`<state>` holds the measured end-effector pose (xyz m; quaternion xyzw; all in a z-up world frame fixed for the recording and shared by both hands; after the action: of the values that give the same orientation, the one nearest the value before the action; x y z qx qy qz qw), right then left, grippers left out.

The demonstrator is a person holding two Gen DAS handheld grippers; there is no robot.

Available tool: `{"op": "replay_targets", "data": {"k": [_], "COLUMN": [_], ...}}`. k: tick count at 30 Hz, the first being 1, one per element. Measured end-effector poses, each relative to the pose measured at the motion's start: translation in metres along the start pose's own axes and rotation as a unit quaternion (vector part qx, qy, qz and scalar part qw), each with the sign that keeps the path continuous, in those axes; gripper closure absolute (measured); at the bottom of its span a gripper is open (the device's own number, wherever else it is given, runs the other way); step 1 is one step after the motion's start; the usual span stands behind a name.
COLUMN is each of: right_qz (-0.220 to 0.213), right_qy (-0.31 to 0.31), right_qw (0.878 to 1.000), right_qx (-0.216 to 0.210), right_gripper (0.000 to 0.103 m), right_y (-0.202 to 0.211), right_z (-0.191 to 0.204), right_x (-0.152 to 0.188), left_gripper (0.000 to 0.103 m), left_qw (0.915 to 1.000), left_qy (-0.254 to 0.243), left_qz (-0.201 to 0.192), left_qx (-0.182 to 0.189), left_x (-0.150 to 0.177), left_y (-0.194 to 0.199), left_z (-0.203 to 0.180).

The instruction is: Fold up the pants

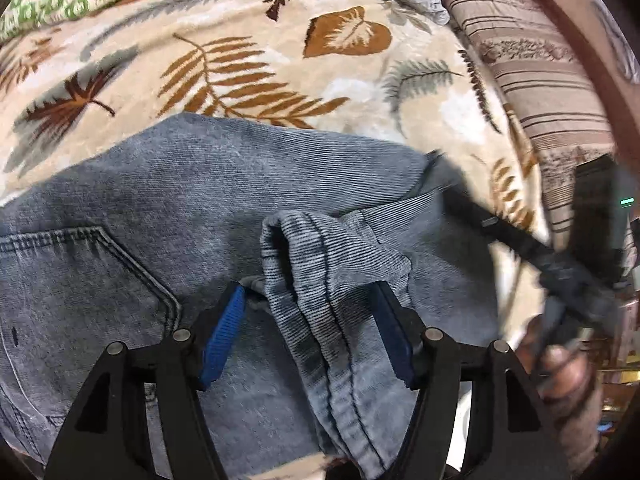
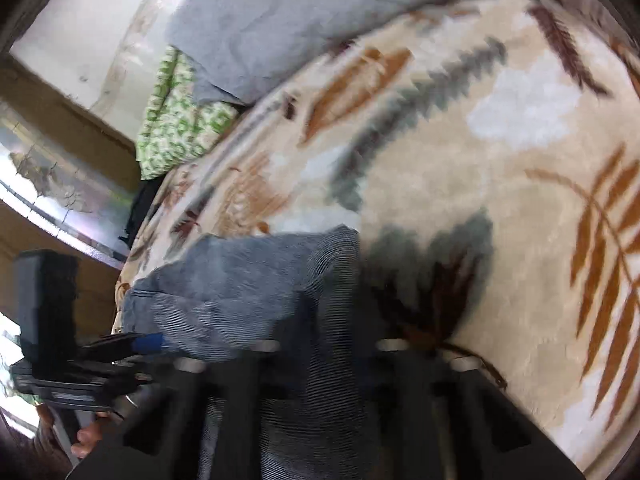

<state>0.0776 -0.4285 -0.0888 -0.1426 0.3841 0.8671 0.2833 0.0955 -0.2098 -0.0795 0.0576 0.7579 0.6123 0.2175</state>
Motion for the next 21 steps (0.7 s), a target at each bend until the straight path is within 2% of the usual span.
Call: {"op": "replay_targets", "data": {"k": [1,6,10,14,16,20,21], "right_qz": [-0.007,0.022,0.008,0.004,0.003,-0.006,-0.010], "right_qy": [0.008,-0.007,-0.026,-0.027,-0.032,-0.056,-0.060], "right_qw": [1.000,0.999,0.999,0.999,0.999,0.998,0.998], "right_qx": [0.004,0.046,0.037,0.033,0.032,0.016,0.010], "right_gripper": [0.094,0.091,0.085,0.085,0.079,0.069,0.064], "right_y": [0.003,-0.018,-0.010,0.011,0.023,0.052,0.057], "right_z": [0.002,-0.019,-0.019,-0.012,-0.010,-0.008,-0.008], "right_x": [-0.002,0.003,0.006,0.015,0.024,0.051,0.058], "left_gripper": [0.038,0.036,0.036,0.036,0.036,0.036,0.036], "left_qw": [1.0000,0.9999,0.9997,0.9997,0.9997,0.9999,0.9999], "left_qy": [-0.001,-0.002,-0.005,-0.001,0.003,0.000,-0.001], "left_qz": [-0.002,-0.006,-0.008,-0.008,-0.006,-0.013,-0.012], "left_qx": [-0.005,-0.016,-0.023,-0.025,-0.025,0.000,0.008], "left_x": [0.000,0.000,0.001,0.004,0.007,0.023,0.027], "left_y": [-0.003,-0.006,-0.005,-0.003,0.001,0.021,0.023], "left_z": [0.001,0.001,0.000,-0.001,0.000,0.006,0.008]}}
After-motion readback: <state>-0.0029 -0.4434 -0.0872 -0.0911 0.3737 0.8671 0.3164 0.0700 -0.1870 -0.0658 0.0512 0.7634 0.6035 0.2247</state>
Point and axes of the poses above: each gripper's, at about its wrist camera, not at the fingertips, and y roughly against the way its jaws point, z to its left, x to its underside, the point moved 2 cm from there along -y, roughly the way its jaws point, and after that the axes turned 7 degrees about -x, right-handed, at the moved point
